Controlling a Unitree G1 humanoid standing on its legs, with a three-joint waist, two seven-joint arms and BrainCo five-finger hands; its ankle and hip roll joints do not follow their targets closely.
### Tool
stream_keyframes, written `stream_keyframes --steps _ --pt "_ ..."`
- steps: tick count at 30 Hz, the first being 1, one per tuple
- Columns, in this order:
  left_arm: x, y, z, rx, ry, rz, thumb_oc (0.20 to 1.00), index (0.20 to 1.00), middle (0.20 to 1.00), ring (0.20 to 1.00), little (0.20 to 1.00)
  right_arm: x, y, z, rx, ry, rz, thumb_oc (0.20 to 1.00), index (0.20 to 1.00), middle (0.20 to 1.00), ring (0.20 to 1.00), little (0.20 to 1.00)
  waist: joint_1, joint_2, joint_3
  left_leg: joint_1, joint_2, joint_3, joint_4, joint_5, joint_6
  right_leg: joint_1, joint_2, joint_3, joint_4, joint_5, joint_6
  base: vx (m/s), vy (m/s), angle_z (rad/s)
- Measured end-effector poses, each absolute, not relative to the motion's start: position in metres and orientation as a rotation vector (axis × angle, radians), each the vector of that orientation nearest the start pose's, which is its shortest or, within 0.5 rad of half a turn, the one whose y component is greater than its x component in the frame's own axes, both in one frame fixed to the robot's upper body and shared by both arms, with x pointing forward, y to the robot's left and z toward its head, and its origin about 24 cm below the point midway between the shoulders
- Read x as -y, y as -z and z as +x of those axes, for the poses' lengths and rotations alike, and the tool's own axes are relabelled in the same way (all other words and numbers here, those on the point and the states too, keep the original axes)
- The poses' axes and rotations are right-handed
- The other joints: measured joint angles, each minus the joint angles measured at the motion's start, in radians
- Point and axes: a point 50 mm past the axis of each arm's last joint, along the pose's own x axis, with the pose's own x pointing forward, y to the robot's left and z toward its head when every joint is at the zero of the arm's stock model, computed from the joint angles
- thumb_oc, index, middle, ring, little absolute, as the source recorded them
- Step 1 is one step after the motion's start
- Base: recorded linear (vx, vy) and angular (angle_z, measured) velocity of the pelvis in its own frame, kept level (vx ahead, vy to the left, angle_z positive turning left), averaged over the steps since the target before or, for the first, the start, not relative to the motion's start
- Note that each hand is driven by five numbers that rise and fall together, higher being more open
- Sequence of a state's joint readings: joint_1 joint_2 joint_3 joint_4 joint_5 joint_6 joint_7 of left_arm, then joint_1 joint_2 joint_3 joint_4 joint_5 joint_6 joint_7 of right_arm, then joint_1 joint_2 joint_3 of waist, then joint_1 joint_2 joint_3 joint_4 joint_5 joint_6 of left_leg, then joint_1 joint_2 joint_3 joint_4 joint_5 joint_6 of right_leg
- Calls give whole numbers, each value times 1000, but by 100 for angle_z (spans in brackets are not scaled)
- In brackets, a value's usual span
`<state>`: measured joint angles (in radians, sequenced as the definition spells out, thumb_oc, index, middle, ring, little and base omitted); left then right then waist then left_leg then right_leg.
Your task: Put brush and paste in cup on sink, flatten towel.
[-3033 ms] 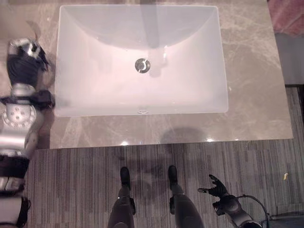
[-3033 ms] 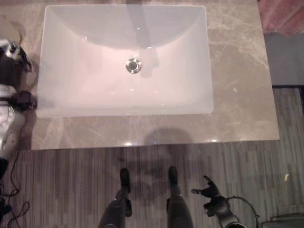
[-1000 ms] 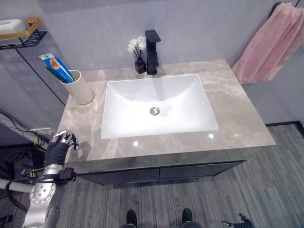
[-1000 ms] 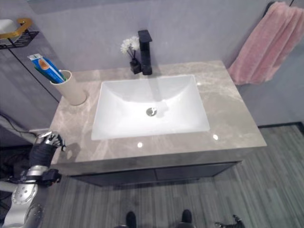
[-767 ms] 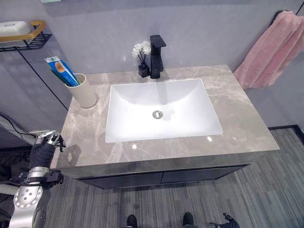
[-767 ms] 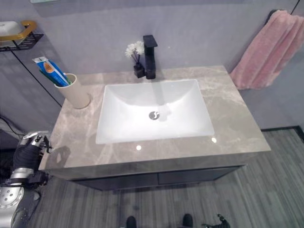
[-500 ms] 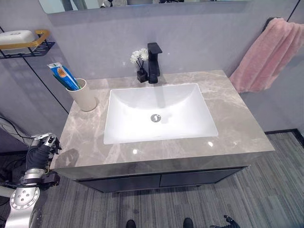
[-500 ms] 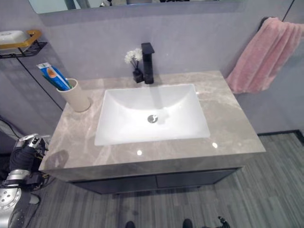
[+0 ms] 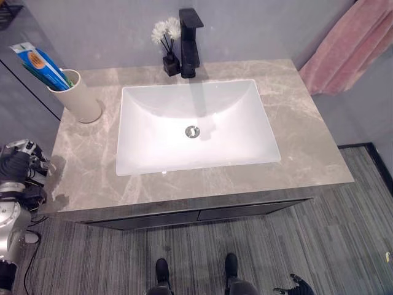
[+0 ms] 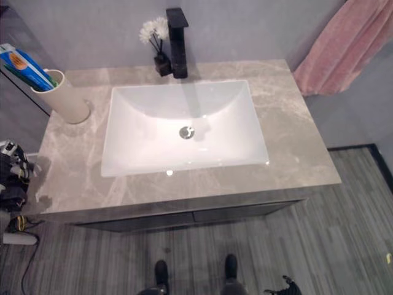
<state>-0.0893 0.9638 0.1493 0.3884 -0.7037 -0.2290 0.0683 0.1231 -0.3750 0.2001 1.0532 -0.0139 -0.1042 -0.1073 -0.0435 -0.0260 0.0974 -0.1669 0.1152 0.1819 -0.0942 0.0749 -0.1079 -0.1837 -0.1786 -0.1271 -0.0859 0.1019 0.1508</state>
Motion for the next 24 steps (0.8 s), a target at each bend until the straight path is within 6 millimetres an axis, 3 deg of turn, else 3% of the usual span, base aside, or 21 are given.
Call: stream_keyframes --steps 7,17,24 --pt "-382 -159 266 155 -380 286 200 200 200 200 200 267 137 109 -999 52 -508 1000 1000 1000 1000 1000 -4 0 44 -15 2 21 0 0 0 -27 2 15 0 5 -2 -9 3 -7" --pt "-380 -197 283 271 -413 293 200 200 200 200 200 267 134 119 -972 63 -499 1000 1000 1000 1000 1000 -4 4 76 -72 5 37 0 3 -3 -97 6 35 0 17 -5 -7 -1 -4" --pt "-380 -216 291 309 -423 317 200 200 200 200 200 271 130 125 -954 55 -523 1000 1000 1000 1000 1000 -28 2 86 -87 9 42 0 4 -4 -116 9 39 0 17 -6 1 -1 -2"
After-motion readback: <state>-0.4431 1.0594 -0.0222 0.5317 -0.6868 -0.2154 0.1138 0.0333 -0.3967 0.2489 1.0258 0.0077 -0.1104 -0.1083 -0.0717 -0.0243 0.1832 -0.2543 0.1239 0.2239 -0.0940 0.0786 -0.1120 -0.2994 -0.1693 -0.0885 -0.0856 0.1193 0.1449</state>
